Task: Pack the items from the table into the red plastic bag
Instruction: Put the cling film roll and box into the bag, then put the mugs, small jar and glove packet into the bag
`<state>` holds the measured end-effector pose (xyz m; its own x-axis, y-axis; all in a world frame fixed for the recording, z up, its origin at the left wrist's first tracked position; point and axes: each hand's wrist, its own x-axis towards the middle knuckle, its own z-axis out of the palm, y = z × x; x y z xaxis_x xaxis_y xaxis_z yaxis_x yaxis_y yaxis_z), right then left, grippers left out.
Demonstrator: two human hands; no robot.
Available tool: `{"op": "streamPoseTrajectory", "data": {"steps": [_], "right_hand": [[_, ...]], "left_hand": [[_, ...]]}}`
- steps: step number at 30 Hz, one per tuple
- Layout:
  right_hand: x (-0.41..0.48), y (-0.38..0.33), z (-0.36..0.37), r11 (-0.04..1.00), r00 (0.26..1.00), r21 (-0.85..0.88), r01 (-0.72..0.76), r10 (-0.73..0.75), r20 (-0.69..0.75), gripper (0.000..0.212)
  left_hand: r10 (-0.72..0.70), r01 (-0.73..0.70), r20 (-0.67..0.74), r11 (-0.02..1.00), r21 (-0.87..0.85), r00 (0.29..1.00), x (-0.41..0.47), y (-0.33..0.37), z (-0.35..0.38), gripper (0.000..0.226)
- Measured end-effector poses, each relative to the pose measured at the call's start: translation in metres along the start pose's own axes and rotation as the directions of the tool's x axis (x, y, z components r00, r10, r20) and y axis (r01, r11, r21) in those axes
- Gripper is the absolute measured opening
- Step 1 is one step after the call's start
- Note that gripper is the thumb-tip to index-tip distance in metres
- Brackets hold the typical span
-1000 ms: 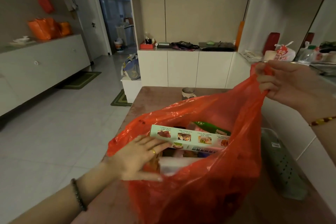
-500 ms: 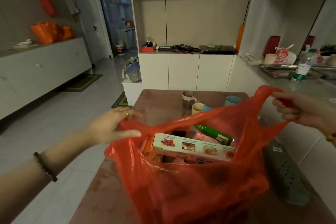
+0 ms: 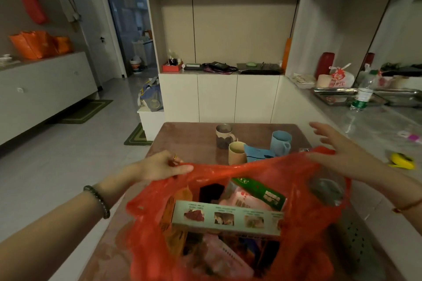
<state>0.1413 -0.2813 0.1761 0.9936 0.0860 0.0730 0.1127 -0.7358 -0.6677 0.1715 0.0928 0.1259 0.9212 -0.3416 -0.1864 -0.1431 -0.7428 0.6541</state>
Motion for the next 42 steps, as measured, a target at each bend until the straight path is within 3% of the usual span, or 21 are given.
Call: {"op": "streamPoseTrajectory", "data": {"steps": [1, 3, 5, 8, 15, 20, 24, 27, 31, 37, 39, 42], "right_hand": [[0.013, -0.011, 0.007, 0.998, 0.998, -0.009, 0.062, -0.062, 0.015, 0.073], [0.047, -0.025, 0.023, 0.994, 0.994, -0.051, 0.098, -0.096, 0.048, 0.070], [0.087, -0.031, 0.040, 0.990, 0.991, -0.085, 0.108, -0.100, 0.087, 0.072], [0.149, -0.024, 0.069, 0.988, 0.983, -0.136, 0.068, -0.043, 0.180, 0.080], [0.262, 0.047, 0.159, 0.940, 0.936, -0.341, 0.008, 0.113, 0.333, 0.099], [0.304, 0.082, 0.212, 0.820, 0.907, -0.558, 0.124, 0.135, 0.399, 0.098], [0.316, 0.091, 0.233, 0.758, 0.921, -0.614, 0.222, 0.044, 0.387, 0.084], [0.313, 0.095, 0.232, 0.780, 0.927, -0.568, 0.261, -0.039, 0.372, 0.076], [0.301, 0.102, 0.220, 0.813, 0.940, -0.513, 0.275, -0.117, 0.319, 0.073], [0.290, 0.090, 0.200, 0.875, 0.948, -0.385, 0.292, -0.213, 0.235, 0.073], [0.286, 0.075, 0.189, 0.934, 0.959, -0.238, 0.267, -0.233, 0.161, 0.071], [0.272, 0.042, 0.161, 0.964, 0.979, 0.172, 0.202, -0.198, -0.040, 0.071]], "left_hand": [[-0.019, 0.019, 0.035, 1.000, -0.002, 0.999, 0.008, 0.001, -0.005, 0.077], [-0.080, 0.081, 0.039, 0.996, -0.021, 0.996, 0.029, 0.005, -0.013, 0.066], [-0.133, 0.131, -0.026, 0.988, -0.076, 0.991, 0.057, 0.007, -0.018, 0.047], [-0.159, 0.152, -0.116, 0.986, -0.071, 0.980, 0.107, 0.002, -0.019, 0.049], [-0.194, 0.165, -0.138, 0.966, -0.200, 0.971, 0.249, -0.035, 0.016, 0.078], [-0.186, 0.162, -0.172, 0.976, -0.142, 0.968, 0.338, -0.066, 0.032, 0.094], [-0.165, 0.142, -0.183, 0.981, -0.134, 0.969, 0.393, -0.080, 0.041, 0.111], [-0.143, 0.117, -0.182, 0.983, -0.144, 0.973, 0.420, -0.081, 0.053, 0.111], [-0.126, 0.103, -0.294, 0.990, -0.095, 0.947, 0.428, -0.083, 0.064, 0.094], [-0.144, 0.099, -0.458, 0.988, -0.121, 0.877, 0.374, -0.083, 0.039, 0.090], [-0.164, 0.104, -0.487, 0.984, -0.148, 0.858, 0.347, -0.080, 0.012, 0.100], [-0.142, -0.004, -0.524, 0.963, -0.268, 0.840, 0.294, -0.057, -0.030, 0.103]]}}
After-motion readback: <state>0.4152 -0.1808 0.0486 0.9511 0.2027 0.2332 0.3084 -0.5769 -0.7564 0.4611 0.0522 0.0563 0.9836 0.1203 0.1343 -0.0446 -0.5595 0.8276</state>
